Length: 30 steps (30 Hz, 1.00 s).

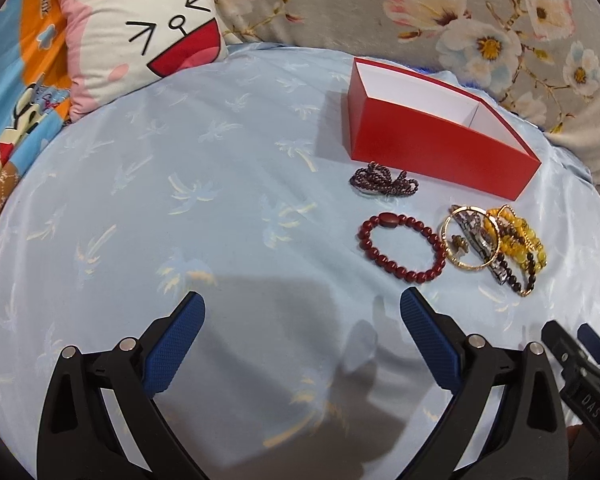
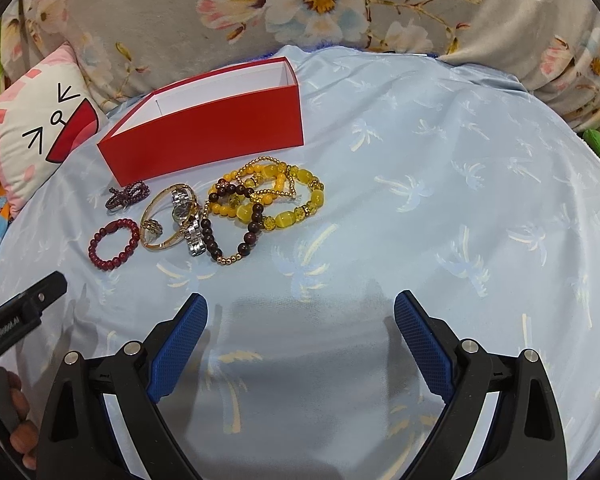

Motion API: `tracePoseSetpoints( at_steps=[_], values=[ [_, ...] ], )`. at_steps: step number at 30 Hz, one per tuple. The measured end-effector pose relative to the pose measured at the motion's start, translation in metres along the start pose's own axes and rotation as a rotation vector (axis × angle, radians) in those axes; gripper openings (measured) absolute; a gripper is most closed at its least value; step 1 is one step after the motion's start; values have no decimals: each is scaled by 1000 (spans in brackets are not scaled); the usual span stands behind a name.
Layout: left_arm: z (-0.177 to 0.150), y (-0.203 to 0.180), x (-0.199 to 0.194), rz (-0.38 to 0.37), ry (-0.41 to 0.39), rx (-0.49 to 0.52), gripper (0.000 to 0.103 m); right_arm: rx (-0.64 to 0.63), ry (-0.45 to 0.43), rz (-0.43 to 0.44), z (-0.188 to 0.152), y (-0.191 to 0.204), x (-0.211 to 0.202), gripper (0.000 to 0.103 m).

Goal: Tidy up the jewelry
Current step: 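Grasp the red bead bracelet with the left tool while the right tool grasps the black-and-gold bead bracelet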

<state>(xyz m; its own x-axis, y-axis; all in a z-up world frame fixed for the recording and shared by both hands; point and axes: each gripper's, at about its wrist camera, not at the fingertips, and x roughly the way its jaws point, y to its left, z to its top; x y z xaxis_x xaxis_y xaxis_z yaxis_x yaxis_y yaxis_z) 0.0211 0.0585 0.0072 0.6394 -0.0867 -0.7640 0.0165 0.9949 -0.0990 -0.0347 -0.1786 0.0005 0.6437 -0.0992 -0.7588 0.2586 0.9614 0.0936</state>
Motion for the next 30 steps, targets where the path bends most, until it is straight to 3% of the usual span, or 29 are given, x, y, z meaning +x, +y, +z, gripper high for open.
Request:
tracePoseSetpoints(
  at_steps=[6,10,15,18,20,25,30],
  values=[
    [15,-24,11,4,-24,68,91,2,25,-9,4,-2,5,91],
    [24,-33,34,-14,26,87,67,10,33,-4,9,-5,7,91],
    [27,-41,44,18,11,135,55,7,39,10,16,-5,9,91],
    [28,-41,44,11,1,147,35,5,51,21,21,-4,14,91],
    [30,-40,45,0,-4,151,9,4,57,31,24,-3,16,91],
    [30,-37,44,-37,-3,129,7,-1,58,43,34,-2,19,87],
    [27,-37,42,-51,-8,116,7,3,87,69,42,-1,26,68]
  ],
)
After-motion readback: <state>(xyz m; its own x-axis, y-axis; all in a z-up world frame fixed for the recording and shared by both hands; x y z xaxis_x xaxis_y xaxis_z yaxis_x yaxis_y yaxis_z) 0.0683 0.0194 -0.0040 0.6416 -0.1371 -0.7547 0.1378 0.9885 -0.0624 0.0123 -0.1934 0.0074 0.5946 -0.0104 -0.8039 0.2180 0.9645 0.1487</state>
